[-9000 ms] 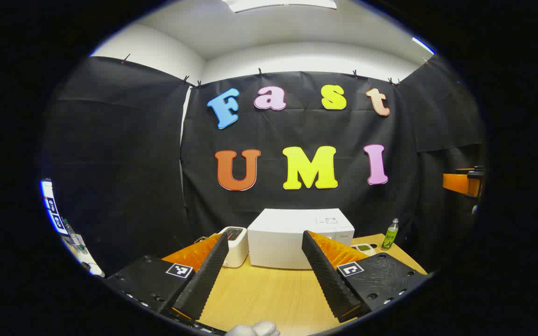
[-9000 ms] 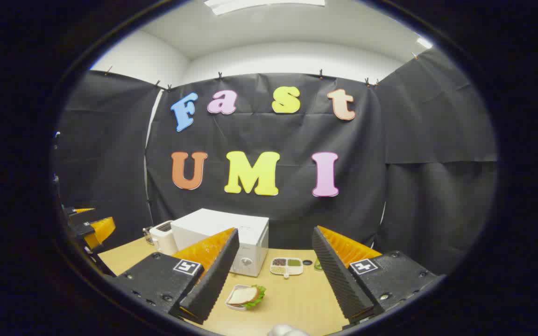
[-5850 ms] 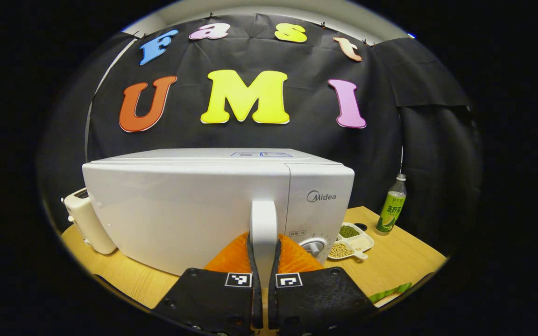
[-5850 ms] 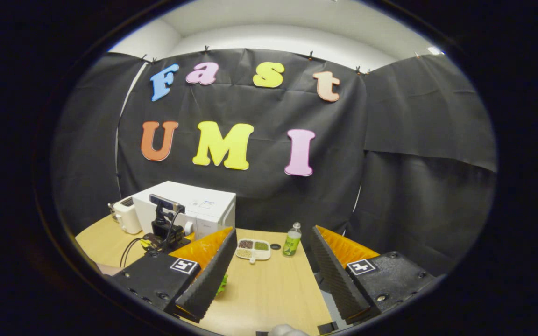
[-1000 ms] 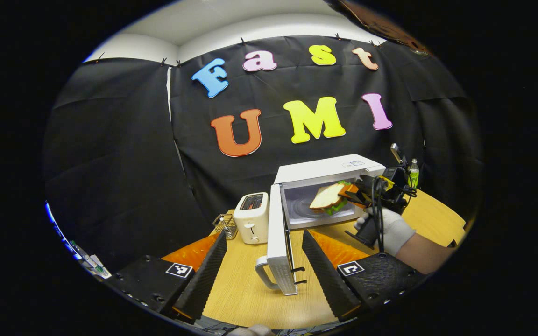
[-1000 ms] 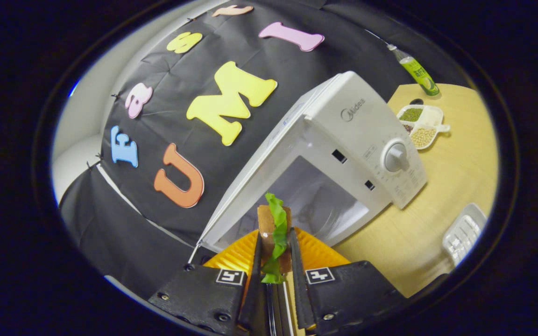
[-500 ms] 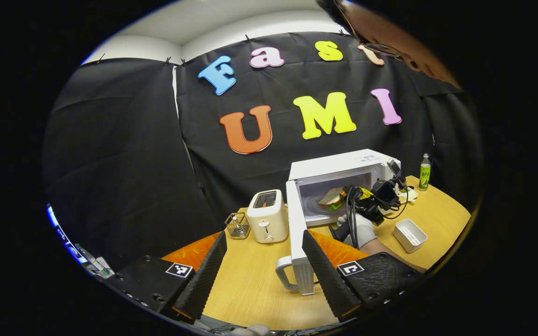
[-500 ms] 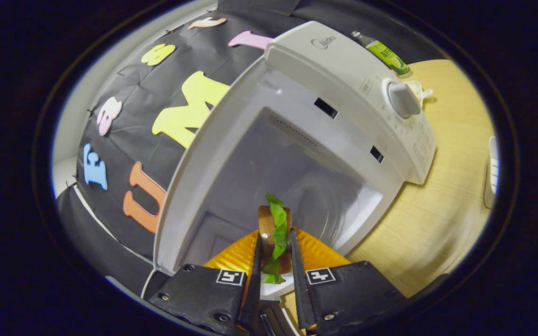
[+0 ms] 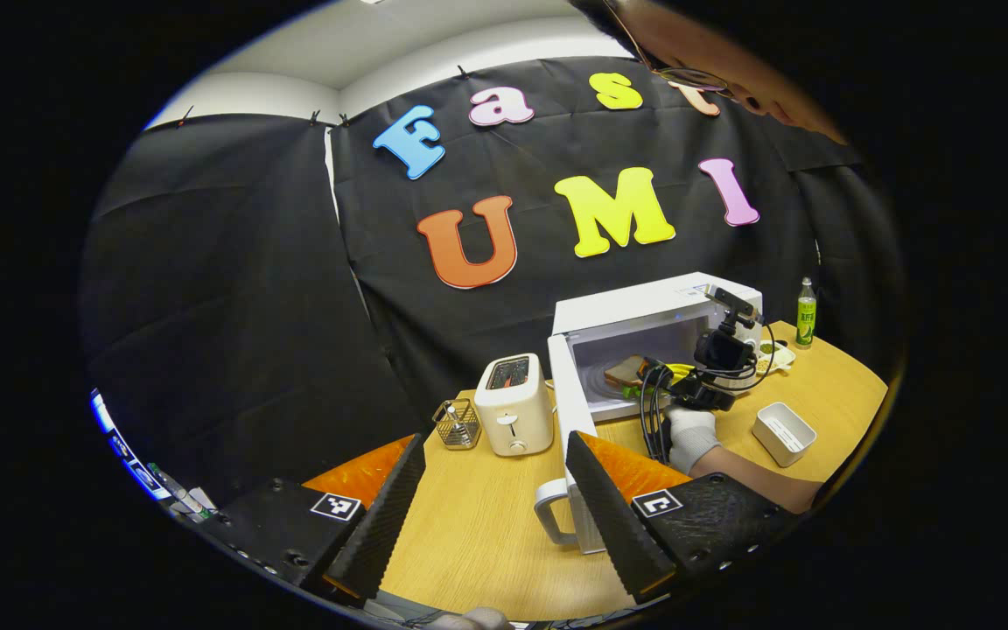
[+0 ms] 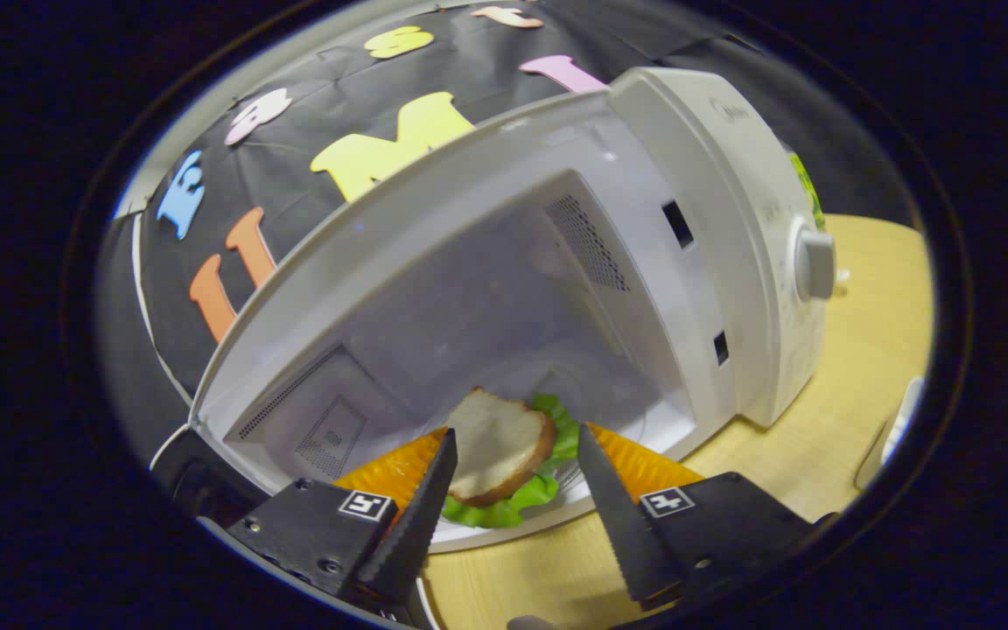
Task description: Open the microwave oven with the left hand, put the food in, and close the microwave oven.
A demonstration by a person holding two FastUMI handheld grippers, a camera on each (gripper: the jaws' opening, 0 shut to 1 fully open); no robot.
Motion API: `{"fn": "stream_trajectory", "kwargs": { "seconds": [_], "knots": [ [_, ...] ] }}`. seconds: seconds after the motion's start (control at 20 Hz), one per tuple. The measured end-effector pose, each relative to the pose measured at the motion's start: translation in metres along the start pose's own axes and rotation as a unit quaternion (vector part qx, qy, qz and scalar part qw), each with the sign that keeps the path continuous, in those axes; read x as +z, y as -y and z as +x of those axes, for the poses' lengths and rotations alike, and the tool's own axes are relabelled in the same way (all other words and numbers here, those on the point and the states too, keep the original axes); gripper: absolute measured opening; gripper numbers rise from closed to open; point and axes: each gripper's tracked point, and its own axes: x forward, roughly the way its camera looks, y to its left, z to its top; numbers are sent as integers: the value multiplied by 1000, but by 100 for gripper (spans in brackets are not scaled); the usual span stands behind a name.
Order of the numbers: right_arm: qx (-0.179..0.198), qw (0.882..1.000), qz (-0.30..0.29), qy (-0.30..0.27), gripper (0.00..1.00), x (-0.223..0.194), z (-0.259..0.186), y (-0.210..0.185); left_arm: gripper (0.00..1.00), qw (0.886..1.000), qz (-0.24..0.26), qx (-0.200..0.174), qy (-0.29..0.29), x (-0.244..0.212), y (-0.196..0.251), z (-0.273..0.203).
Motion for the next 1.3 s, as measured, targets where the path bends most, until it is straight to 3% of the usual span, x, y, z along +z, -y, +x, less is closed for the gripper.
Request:
{"fn": "stream_trajectory", "kwargs": {
  "seconds": [0.05, 0.1, 0.15, 0.2, 0.3, 0.35, 0.4, 0.45, 0.55, 0.6, 0.65, 0.8, 0.85, 0.9, 0.95, 1.0, 1.05, 1.1, 1.15, 1.2, 1.25, 1.3],
  "knots": [
    [7, 1000, -19, 5, 84, 7, -5, -3, 96, 1000, -3, 0, 4, 2, 0, 0],
    [13, 999, -34, 6, 99, 14, -11, -7, 96, 1000, -7, 1, 6, 4, -1, 1],
    [24, 999, -47, 6, 100, 21, -19, -12, 96, 1000, -10, 2, 9, 5, -1, 0],
    [32, 998, -63, 4, 89, 27, -27, -15, 96, 1000, -14, 2, 12, 9, -1, 0],
    [49, 995, -85, -8, 91, 37, -47, -19, 97, 1000, -17, 1, 17, 11, -1, 0],
    [58, 994, -96, -16, 100, 43, -59, -21, 97, 1000, -19, 0, 19, 13, -1, 0],
    [65, 992, -110, -20, 100, 50, -73, -21, 96, 1000, -22, -1, 22, 14, -1, 0],
    [74, 989, -125, -27, 91, 58, -89, -20, 97, 999, -25, -1, 24, 18, -2, 0],
    [87, 980, -176, -20, 92, 84, -120, -14, 96, 999, -34, 0, 26, 18, -4, -4],
    [84, 976, -199, -14, 91, 98, -135, -4, 96, 999, -37, 3, 26, 19, -7, -5],
    [86, 973, -215, -6, 100, 116, -150, 4, 96, 999, -43, 4, 25, 17, -8, -9],
    [77, 963, -259, -6, 100, 159, -188, 38, 96, 998, -52, 6, 25, 16, -13, -13],
    [70, 961, -269, -6, 92, 175, -200, 50, 97, 998, -54, 6, 25, 16, -13, -14],
    [64, 960, -273, -2, 100, 192, -214, 61, 97, 998, -55, 6, 28, 16, -14, -14],
    [66, 959, -275, -2, 100, 206, -227, 68, 97, 998, -54, 5, 31, 17, -14, -16],
    [58, 958, -280, 2, 92, 220, -240, 77, 96, 998, -53, 6, 35, 18, -15, -15],
    [50, 957, -286, 9, 91, 233, -249, 86, 89, 998, -53, 7, 37, 18, -17, -12],
    [47, 956, -291, 13, 91, 244, -261, 91, 89, 998, -54, 9, 42, 19, -18, -12],
    [45, 954, -294, 17, 100, 252, -271, 94, 80, 997, -59, 8, 45, 19, -19, -12],
    [41, 954, -296, 21, 92, 259, -282, 99, 74, 997, -65, 8, 47, 19, -18, -11],
    [40, 955, -294, 25, 92, 267, -293, 101, 76, 996, -70, -2, 48, 19, -14, -9],
    [40, 955, -293, 29, 92, 273, -304, 103, 63, 996, -71, -11, 51, 18, -10, -9]
  ]
}}
